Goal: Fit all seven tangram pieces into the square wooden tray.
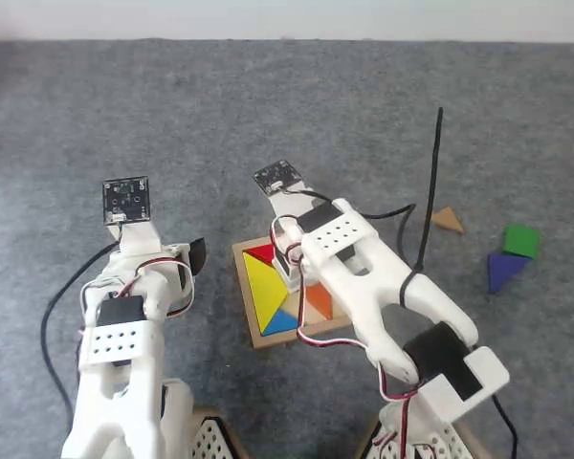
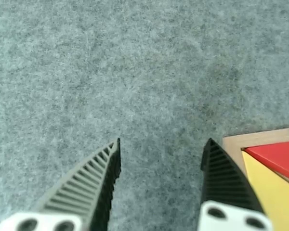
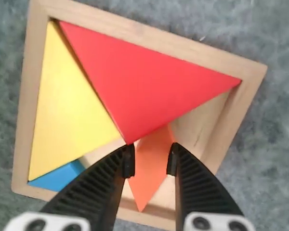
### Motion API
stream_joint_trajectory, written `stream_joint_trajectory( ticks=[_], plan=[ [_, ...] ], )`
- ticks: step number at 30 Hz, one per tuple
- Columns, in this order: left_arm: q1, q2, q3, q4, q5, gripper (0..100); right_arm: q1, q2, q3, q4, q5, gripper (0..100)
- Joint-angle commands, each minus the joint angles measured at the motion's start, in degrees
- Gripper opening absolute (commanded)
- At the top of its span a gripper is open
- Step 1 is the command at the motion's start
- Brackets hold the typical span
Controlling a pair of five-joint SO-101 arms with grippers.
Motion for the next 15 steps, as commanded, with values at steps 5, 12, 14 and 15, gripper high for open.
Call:
stream_joint_trajectory(
  ticks=[5,12,14,15],
  plan=[
    [-0.4,-0.8,-0.2,-1.0,-0.5,27,-2.2,-0.5,-2.9,-0.3,0.9,18.7],
    [-0.4,-0.8,-0.2,-1.0,-0.5,27,0.8,1.3,-2.5,-0.7,1.0,22.7],
    [-0.4,-0.8,-0.2,-1.0,-0.5,27,2.7,2.8,-3.3,-0.7,1.0,22.0],
    [-0.4,-0.8,-0.2,-1.0,-0.5,27,3.6,3.6,-4.0,-0.7,1.0,22.1]
  ],
)
